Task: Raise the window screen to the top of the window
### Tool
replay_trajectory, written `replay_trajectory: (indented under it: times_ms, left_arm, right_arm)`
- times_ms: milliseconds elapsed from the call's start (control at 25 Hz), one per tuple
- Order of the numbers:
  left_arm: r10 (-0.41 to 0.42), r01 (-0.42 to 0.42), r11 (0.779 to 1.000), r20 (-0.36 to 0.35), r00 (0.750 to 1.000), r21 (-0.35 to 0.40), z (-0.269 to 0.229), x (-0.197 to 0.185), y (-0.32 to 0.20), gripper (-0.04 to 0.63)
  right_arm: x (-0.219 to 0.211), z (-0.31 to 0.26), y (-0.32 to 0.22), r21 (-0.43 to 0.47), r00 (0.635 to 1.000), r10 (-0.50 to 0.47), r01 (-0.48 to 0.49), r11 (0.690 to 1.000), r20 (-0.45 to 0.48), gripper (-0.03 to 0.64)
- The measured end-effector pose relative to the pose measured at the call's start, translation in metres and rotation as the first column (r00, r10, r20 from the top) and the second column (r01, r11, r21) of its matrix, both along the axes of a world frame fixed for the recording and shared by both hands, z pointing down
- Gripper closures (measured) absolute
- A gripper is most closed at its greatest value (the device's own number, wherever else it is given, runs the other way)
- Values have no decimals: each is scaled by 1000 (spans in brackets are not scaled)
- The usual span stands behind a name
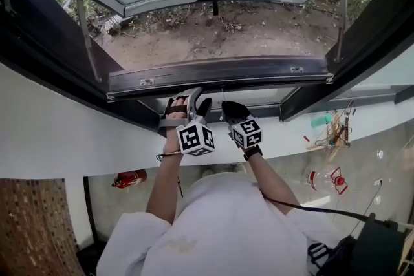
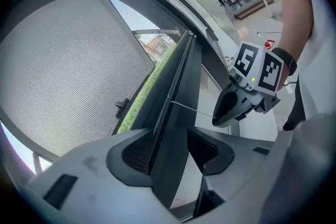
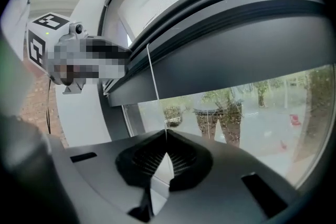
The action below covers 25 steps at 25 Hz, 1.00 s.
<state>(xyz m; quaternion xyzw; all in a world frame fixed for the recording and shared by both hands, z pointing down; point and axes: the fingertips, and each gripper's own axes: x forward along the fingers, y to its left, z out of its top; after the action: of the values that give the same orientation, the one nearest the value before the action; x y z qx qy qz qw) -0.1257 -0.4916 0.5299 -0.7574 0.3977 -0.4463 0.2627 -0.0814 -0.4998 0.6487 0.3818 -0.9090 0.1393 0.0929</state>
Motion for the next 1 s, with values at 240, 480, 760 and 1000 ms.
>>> replay_trajectory:
  times_ms: [240,480,760,1000]
  left_arm:
    - [9,-9,1000,1,1000,5,0,-1,1,400]
    - [2,-2,1000,-9,1000,8,0,0,2,400]
    - [4,-3,1000,-37,999,14,-1,2,1,400]
    - [-3,4,1000,-49,999,23,0,1,2,400]
  right_arm:
    - [9,2,18,-1,1000,11,-11,1000,2,615]
    - [26,12,37,-35,998,25,-27,999,-59,615]
    - [94,107,82,-292,972,105,-165,942,-213,615]
    - [142,147,113,-395,951,144,-247,885,-273,615]
